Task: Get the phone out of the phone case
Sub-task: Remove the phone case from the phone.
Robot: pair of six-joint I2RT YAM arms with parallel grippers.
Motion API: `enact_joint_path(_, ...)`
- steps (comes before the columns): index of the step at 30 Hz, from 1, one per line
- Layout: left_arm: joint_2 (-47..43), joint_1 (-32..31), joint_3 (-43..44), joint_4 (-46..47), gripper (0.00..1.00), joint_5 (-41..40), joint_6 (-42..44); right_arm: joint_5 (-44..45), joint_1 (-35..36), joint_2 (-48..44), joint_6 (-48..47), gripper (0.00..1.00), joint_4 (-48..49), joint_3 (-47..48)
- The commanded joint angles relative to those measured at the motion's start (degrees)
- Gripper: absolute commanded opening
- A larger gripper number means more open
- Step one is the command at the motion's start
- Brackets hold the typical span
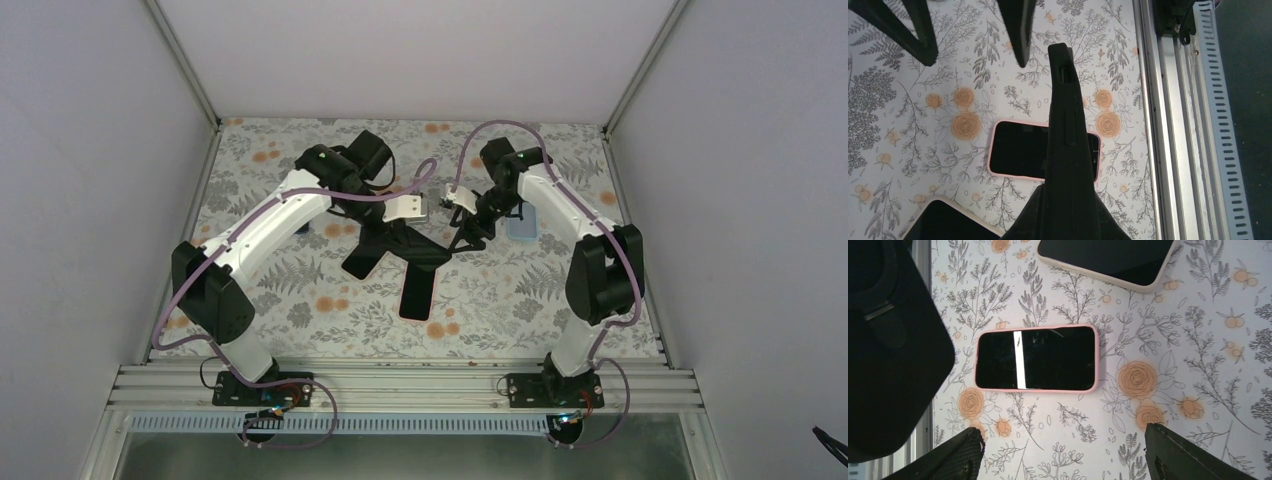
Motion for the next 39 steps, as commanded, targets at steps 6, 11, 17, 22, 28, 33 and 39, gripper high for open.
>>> enact_joint_path(6, -0.60, -0.07, 1.09, 2.51, 0.02, 2.17, 0.19, -1.17, -0.53, -1.19, -3.00, 0.81, -2.48, 0.57)
enact_joint_path(11, -0.24, -0.01, 1.06, 2.95, 0.02, 1.52, 0.13, -1.03, -0.53, -4.03, -3.92, 0.82, -4.09, -2.08)
enact_joint_path(17, 0.60, -0.04, 1.30, 3.47, 0.02, 1.90, -0.33, -2.50, -0.54, -4.36, -3.96, 0.82, -4.47, -1.51)
enact_joint_path(22, 0.37, -0.08, 1.77, 3.48, 0.02, 2.18, -0.56, -2.78, -0.45, -3.20, -4.13, 0.81, -4.87, -0.89)
enact_joint_path(28, 1.04, -0.15, 2.12, 3.29, 0.02, 2.51, -0.81, -3.20, -0.45, -2.70, -3.88, 0.81, -4.02, -0.44)
enact_joint_path(33, 1.09, -0.24, 2.63, 3.12, 0.02, 3.57, -0.73, -3.28, -0.45, -1.96, -3.80, 0.80, -3.69, -0.05)
enact_joint_path(39, 1.32, -0.27, 3.13, 2.33, 0.02, 4.14, -0.31, -2.59, -0.44, -1.72, -3.32, 0.80, -2.65, -0.01)
